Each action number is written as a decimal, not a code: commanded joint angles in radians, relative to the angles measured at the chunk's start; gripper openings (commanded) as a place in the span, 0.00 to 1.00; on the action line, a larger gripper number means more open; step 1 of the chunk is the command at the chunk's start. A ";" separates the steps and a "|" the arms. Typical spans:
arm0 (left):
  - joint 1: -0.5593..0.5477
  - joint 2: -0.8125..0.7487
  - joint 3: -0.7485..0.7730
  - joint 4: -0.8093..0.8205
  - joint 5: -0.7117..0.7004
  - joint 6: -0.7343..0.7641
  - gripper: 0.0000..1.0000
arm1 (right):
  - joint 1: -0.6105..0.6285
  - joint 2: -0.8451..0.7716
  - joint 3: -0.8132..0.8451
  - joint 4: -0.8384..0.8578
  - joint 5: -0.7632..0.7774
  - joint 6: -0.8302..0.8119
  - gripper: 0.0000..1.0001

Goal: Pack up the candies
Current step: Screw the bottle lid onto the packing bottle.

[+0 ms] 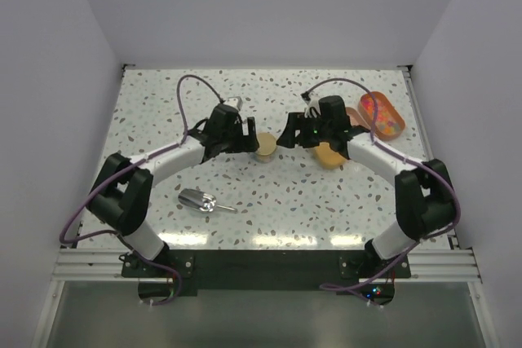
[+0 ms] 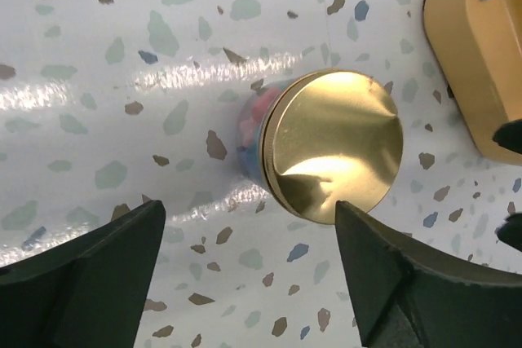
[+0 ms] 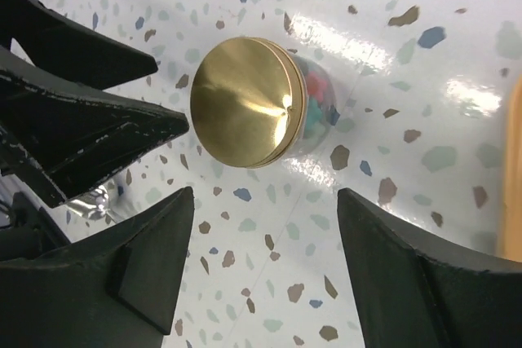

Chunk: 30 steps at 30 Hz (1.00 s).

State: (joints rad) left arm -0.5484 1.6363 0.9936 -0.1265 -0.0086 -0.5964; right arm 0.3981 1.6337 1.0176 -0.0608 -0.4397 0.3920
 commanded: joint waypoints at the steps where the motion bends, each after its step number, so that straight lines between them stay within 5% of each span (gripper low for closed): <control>1: -0.019 -0.023 0.149 -0.100 -0.067 0.124 0.92 | 0.001 -0.138 -0.030 -0.112 0.140 -0.061 0.75; 4: -0.056 0.023 0.258 -0.192 -0.112 0.197 0.99 | 0.001 -0.198 -0.094 -0.123 0.183 -0.061 0.78; 14: -0.153 0.192 0.485 -0.314 -0.195 0.320 1.00 | -0.001 -0.400 -0.286 -0.097 0.243 -0.059 0.84; 30: -0.219 0.333 0.550 -0.346 -0.261 0.339 1.00 | -0.001 -0.457 -0.372 -0.090 0.230 -0.050 0.85</control>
State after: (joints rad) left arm -0.7609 1.9583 1.5040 -0.4587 -0.2481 -0.2680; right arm 0.3981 1.2034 0.6491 -0.1722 -0.2249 0.3466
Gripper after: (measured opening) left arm 0.997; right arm 0.844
